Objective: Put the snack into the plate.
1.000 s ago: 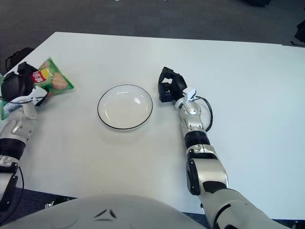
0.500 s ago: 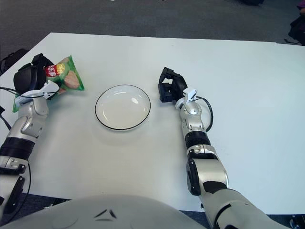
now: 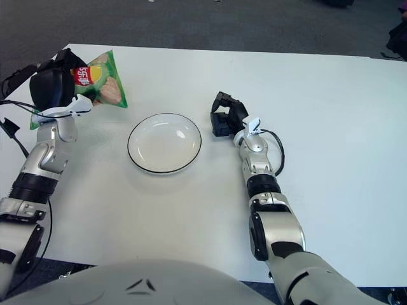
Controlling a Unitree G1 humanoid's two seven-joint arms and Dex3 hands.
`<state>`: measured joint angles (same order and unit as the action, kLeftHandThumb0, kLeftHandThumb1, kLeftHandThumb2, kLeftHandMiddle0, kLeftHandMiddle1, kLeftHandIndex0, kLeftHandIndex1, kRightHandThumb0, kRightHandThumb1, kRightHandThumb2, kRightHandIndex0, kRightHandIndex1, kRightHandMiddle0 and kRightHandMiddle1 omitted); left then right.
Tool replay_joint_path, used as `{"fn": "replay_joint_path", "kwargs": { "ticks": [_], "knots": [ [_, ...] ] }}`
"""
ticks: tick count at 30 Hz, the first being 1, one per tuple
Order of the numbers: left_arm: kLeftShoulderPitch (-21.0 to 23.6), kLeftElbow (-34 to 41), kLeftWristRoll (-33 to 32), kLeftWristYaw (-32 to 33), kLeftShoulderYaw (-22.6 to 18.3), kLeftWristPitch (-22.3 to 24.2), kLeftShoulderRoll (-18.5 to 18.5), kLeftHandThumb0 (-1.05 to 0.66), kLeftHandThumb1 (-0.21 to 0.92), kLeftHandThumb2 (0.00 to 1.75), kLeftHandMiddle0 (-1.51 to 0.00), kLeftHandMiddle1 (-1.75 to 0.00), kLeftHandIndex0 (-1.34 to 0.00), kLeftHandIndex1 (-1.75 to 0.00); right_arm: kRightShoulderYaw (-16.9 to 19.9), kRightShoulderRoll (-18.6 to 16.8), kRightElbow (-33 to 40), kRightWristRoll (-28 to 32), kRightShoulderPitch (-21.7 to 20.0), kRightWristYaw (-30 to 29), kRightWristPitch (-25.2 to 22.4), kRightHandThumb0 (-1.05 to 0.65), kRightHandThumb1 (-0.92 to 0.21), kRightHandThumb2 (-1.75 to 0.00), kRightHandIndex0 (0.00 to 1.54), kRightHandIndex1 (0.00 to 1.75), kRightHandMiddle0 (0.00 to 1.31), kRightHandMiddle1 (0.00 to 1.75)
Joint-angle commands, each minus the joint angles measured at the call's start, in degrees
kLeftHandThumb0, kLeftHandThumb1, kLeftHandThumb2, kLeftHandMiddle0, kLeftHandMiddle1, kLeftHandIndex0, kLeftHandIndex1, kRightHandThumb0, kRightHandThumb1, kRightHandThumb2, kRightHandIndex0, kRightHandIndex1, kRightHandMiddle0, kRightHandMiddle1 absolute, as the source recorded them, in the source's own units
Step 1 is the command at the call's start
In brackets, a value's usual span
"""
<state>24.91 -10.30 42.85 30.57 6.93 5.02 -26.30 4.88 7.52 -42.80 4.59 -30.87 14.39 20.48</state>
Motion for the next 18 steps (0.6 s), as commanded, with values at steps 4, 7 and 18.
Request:
{"fn": "replay_joint_path", "kwargs": {
  "ticks": [4, 7, 18],
  "knots": [
    [1.52, 1.45, 0.32, -1.18, 0.17, -0.83, 0.80, 0.00, -0.08, 1.75, -0.91, -1.69, -0.70, -1.75, -0.64, 0.61, -1.12, -1.49, 0.20, -1.99, -5.19, -0.49, -0.30, -1.34, 1.28, 1.75, 0.63, 1.75],
    [1.66, 2.20, 0.26, -1.85, 0.35, -1.08, 1.46, 0.00, -0.08, 1.75, -0.91, -1.69, -0.70, -1.75, -0.87, 0.85, -1.63, -1.78, -0.18, -2.41, -6.23, -0.49, -0.30, -1.34, 1.28, 1.75, 0.63, 1.75],
    [1.94, 4.54, -2.27, -6.36, 2.19, -6.58, 2.65, 0.00, -0.08, 1.75, -0.91, -1.69, -0.70, -1.75, -0.52, 1.24, -3.09, -1.75, -1.33, -3.29, -9.58, -0.49, -0.31, -1.32, 1.27, 1.75, 0.62, 1.75]
  ]
}}
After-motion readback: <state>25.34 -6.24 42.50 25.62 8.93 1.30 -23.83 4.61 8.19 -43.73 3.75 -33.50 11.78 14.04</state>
